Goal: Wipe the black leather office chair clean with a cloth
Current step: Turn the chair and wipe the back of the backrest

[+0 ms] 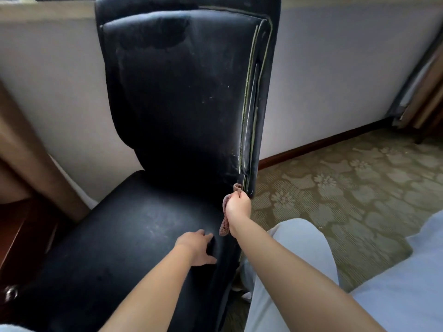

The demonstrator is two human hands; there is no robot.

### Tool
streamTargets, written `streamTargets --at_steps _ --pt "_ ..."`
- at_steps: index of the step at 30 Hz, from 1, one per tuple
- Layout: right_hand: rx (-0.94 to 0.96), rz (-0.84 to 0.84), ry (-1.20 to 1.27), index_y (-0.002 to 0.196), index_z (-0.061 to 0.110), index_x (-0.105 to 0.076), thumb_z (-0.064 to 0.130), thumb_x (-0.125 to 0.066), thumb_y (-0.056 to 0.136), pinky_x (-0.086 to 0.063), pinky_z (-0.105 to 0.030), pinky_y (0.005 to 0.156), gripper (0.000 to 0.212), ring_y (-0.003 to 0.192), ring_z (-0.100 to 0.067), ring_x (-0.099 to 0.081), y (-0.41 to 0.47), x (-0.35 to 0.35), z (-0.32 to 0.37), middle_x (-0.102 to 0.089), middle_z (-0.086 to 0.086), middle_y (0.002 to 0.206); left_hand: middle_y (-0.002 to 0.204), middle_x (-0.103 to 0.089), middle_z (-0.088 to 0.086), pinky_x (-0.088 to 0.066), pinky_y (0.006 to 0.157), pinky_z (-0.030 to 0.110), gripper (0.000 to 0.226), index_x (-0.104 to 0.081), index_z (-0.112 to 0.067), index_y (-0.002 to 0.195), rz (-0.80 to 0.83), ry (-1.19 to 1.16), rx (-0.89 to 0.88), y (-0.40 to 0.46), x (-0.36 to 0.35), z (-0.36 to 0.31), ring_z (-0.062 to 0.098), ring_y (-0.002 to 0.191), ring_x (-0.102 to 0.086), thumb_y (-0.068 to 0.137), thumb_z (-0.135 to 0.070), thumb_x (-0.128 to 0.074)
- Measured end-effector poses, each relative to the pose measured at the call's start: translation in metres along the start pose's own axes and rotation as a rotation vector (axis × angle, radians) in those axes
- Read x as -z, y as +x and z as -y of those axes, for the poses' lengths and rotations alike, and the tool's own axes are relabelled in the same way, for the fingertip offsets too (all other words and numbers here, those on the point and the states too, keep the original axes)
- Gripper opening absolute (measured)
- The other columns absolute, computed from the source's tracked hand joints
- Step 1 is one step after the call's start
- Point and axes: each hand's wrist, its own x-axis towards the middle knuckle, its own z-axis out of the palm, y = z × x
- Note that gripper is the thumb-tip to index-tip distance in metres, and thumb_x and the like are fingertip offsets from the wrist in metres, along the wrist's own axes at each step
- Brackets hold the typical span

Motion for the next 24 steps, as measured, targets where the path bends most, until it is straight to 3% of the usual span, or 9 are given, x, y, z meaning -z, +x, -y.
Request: streamTargets --at_steps 4,8,11,14,15,17,19,21,24 --pt "0.030 -0.051 0.055 0.099 0.025 -0.050 0.018 -0.025 0.104 -0.036 -0.025 0.056 0.026 0.050 -0.011 -0.043 -0.009 0.001 -0.002 -0.049 0.003 0.057 0.149 -0.035 0.004 -0.048 0.091 0.038 0.083 -0.006 -0.035 0.153 -0.003 -0.030 0.008 -0.001 0.004 -0.007 0.029 0.126 -0.048 0.088 -0.059 -0.052" --pt "0.026 -0.119 0.051 0.109 0.024 -0.054 0.021 -0.025 0.103 -0.040 -0.032 0.070 0.029 0.062 -0.014 -0.049 -0.016 0.007 -0.007 -0.052 0.004 0.063 0.147 -0.037 0.005 -0.047 0.092 0.038 0.080 -0.007 -0.033 0.153 0.007 -0.022 0.017 -0.005 0.005 -0.012 0.030 0.127 -0.046 0.091 -0.053 -0.052" --pt "0.007 -0.146 0.100 0.106 0.024 -0.051 0.020 -0.026 0.103 -0.039 -0.030 0.067 0.026 0.057 -0.013 -0.048 -0.021 0.014 -0.011 -0.051 0.004 0.059 0.147 -0.038 0.004 -0.047 0.090 0.037 0.084 -0.004 -0.033 0.154 0.023 -0.019 0.009 -0.009 0.000 -0.015 0.030 0.126 -0.047 0.089 -0.054 -0.054" --pt "0.036 -0.192 0.090 0.117 0.015 -0.054 0.018 -0.026 0.103 -0.039 -0.029 0.063 0.032 0.059 -0.015 -0.050 -0.025 0.018 -0.010 -0.053 0.002 0.062 0.136 -0.052 0.004 -0.047 0.088 0.035 0.091 0.003 -0.034 0.153 0.053 -0.067 0.012 -0.010 -0.004 -0.018 0.027 0.120 -0.053 0.088 -0.054 -0.057" --pt "0.043 -0.215 0.086 0.119 0.012 -0.054 0.017 -0.026 0.103 -0.039 -0.028 0.063 0.033 0.062 -0.017 -0.054 -0.028 0.019 -0.009 -0.058 -0.001 0.067 0.132 -0.056 0.005 -0.048 0.088 0.035 0.092 0.005 -0.034 0.153 0.070 -0.085 0.010 -0.011 -0.004 -0.020 0.027 0.117 -0.055 0.088 -0.053 -0.057" --pt "0.022 -0.289 0.053 0.122 0.005 -0.054 0.017 -0.028 0.103 -0.042 -0.029 0.076 0.034 0.090 -0.026 -0.061 -0.034 0.018 -0.013 -0.066 -0.011 0.100 0.130 -0.057 0.006 -0.048 0.089 0.035 0.093 0.008 -0.033 0.153 0.117 -0.067 0.007 -0.017 -0.009 -0.023 0.027 0.115 -0.057 0.088 -0.053 -0.056" --pt "-0.029 -0.350 0.065 0.122 0.000 -0.053 0.017 -0.031 0.102 -0.042 -0.032 0.092 0.034 0.110 -0.030 -0.056 -0.041 0.017 -0.024 -0.058 -0.016 0.124 0.136 -0.053 0.005 -0.047 0.095 0.037 0.092 0.005 -0.029 0.154 0.162 -0.010 -0.002 -0.018 -0.019 -0.023 0.028 0.120 -0.053 0.088 -0.054 -0.055" --pt "-0.024 -0.353 0.036 0.122 -0.001 -0.052 0.018 -0.030 0.103 -0.041 -0.031 0.092 0.035 0.110 -0.030 -0.055 -0.050 0.019 -0.028 -0.057 -0.017 0.125 0.140 -0.051 0.003 -0.045 0.100 0.039 0.094 0.002 -0.028 0.154 0.175 0.040 -0.011 -0.013 -0.026 -0.021 0.027 0.124 -0.051 0.086 -0.057 -0.055" --pt "-0.026 -0.325 0.015 0.123 0.000 -0.052 0.017 -0.028 0.104 -0.037 -0.026 0.075 0.035 0.105 -0.031 -0.057 -0.052 0.028 -0.023 -0.061 -0.018 0.117 0.138 -0.052 0.004 -0.048 0.096 0.037 0.091 0.001 -0.031 0.154 0.199 -0.034 -0.018 -0.010 -0.020 -0.020 0.027 0.120 -0.055 0.088 -0.053 -0.056"
